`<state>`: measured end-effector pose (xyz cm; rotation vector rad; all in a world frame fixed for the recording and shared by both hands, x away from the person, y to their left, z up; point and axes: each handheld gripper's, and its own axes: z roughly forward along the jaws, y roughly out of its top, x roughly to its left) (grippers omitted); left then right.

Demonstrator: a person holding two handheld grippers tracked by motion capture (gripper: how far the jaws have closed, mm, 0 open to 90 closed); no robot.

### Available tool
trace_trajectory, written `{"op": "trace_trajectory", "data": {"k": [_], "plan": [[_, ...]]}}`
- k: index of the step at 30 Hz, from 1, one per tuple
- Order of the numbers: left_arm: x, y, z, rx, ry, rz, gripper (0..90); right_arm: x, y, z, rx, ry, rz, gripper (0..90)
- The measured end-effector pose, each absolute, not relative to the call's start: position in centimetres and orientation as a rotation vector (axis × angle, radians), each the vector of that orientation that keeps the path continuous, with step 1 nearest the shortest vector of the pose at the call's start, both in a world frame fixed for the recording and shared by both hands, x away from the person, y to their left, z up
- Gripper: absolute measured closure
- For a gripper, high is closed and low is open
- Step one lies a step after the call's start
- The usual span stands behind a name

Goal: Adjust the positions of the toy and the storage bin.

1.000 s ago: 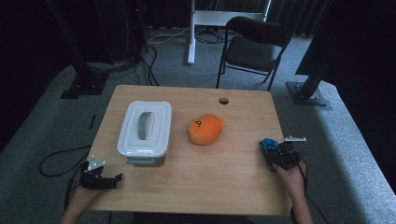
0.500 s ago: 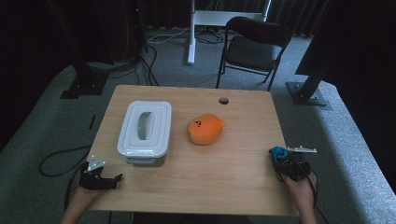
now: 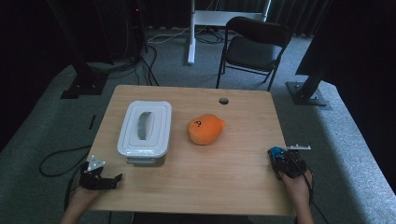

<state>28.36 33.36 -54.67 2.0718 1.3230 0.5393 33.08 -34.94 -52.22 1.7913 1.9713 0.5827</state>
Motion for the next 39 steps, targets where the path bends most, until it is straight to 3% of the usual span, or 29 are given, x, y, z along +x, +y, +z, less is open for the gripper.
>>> {"op": "trace_trajectory", "data": {"k": [24,39], "plan": [[28.4,33.4,-54.7,2.072,1.323,0.539,0.2,32.3,-36.1,-52.5,1.825,1.974,0.727,22.5],[28.4,33.4,-54.7,2.072,1.323,0.539,0.3,32.3,-35.6,-49.4,1.748,1.954,0.841,16.5]]}}
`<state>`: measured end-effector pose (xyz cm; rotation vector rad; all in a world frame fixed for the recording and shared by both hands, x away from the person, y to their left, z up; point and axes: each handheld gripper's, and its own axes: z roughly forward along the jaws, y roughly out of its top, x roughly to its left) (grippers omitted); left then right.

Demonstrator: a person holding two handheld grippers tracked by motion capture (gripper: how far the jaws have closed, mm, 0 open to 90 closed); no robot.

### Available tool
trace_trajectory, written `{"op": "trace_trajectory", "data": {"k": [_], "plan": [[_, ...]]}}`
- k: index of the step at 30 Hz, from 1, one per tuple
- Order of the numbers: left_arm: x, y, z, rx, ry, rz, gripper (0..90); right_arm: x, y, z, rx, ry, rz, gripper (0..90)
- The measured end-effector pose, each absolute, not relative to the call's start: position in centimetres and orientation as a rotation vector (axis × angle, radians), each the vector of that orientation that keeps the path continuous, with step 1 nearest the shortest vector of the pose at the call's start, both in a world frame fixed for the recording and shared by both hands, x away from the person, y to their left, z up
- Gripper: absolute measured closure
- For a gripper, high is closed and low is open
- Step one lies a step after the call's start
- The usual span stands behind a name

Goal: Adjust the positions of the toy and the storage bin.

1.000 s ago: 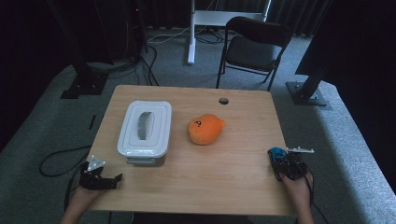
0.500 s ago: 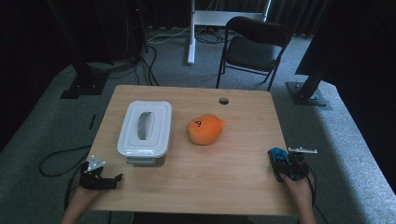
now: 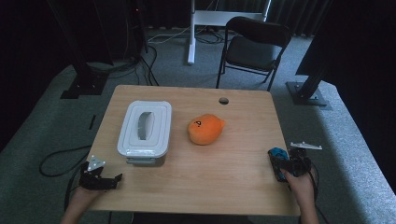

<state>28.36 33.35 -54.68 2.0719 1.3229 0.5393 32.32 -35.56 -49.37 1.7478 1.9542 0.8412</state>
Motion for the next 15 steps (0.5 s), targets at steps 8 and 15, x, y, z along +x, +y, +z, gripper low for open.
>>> {"op": "trace_trajectory", "data": {"k": [8,15], "plan": [[28.4,33.4,-54.7,2.072,1.323,0.539,0.3,32.9,-34.2,-48.7,1.68,1.992,0.875,16.3],[28.4,33.4,-54.7,2.072,1.323,0.539,0.2,33.4,-32.9,-48.4,1.626,2.016,0.913,16.3]]}}
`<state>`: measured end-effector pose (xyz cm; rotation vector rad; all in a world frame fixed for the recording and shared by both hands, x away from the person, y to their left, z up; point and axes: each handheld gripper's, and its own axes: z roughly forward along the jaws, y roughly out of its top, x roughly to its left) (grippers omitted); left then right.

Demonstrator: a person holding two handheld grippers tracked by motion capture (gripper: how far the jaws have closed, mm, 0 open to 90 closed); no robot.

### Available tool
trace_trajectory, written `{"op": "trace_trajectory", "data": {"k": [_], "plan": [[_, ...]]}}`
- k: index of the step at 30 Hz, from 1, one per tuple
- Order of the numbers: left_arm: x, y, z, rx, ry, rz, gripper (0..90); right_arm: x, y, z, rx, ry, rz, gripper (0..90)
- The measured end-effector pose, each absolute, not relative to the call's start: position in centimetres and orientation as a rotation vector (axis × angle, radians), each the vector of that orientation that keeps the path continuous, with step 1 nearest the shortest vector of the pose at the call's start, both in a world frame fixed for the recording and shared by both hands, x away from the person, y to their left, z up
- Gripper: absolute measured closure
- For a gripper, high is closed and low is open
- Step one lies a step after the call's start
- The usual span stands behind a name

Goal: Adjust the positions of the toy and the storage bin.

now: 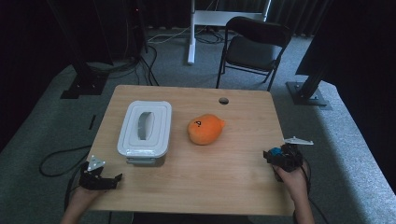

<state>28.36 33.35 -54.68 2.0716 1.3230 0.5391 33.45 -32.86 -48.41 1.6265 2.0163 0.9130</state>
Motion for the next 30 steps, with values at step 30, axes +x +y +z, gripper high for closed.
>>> {"op": "trace_trajectory", "data": {"k": [30], "plan": [[28.4,33.4,-54.7,2.072,1.323,0.539,0.3,38.0,-28.0,-48.2,1.5,2.151,1.031,16.9]]}}
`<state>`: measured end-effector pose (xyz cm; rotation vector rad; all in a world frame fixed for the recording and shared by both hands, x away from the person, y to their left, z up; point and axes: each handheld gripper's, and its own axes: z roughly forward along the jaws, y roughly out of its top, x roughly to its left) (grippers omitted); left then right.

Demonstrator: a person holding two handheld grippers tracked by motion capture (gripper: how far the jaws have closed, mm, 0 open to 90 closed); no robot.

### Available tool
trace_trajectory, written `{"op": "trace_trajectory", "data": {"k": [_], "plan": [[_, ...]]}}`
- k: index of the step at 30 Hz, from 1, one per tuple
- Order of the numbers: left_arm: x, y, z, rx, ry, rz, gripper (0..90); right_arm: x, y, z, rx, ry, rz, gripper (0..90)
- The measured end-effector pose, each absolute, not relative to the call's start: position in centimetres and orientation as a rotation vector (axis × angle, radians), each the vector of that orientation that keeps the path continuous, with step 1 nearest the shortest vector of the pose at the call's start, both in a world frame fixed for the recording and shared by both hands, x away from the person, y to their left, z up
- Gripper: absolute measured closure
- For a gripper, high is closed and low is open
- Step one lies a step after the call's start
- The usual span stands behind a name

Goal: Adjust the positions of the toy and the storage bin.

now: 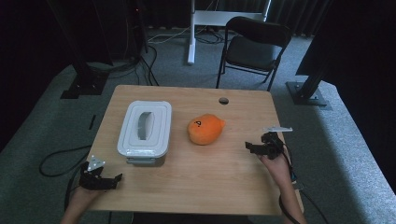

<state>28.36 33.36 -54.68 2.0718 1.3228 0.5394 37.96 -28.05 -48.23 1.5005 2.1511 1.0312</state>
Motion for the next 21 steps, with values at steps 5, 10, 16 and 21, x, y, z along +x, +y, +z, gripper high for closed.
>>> {"op": "trace_trajectory", "data": {"k": [5,10,16,21], "plan": [[28.4,33.4,-54.7,2.072,1.323,0.539,0.3,38.7,-27.1,-48.1,1.49,2.16,1.069,16.9],[28.4,33.4,-54.7,2.072,1.323,0.539,0.3,39.3,-25.9,-47.8,1.47,2.175,1.078,16.9],[28.4,33.4,-54.7,2.072,1.323,0.539,0.3,40.1,-25.0,-47.6,1.451,2.191,1.093,16.9],[28.4,33.4,-54.7,2.072,1.323,0.539,0.3,40.9,-24.4,-47.7,1.447,2.207,1.102,16.9]]}}
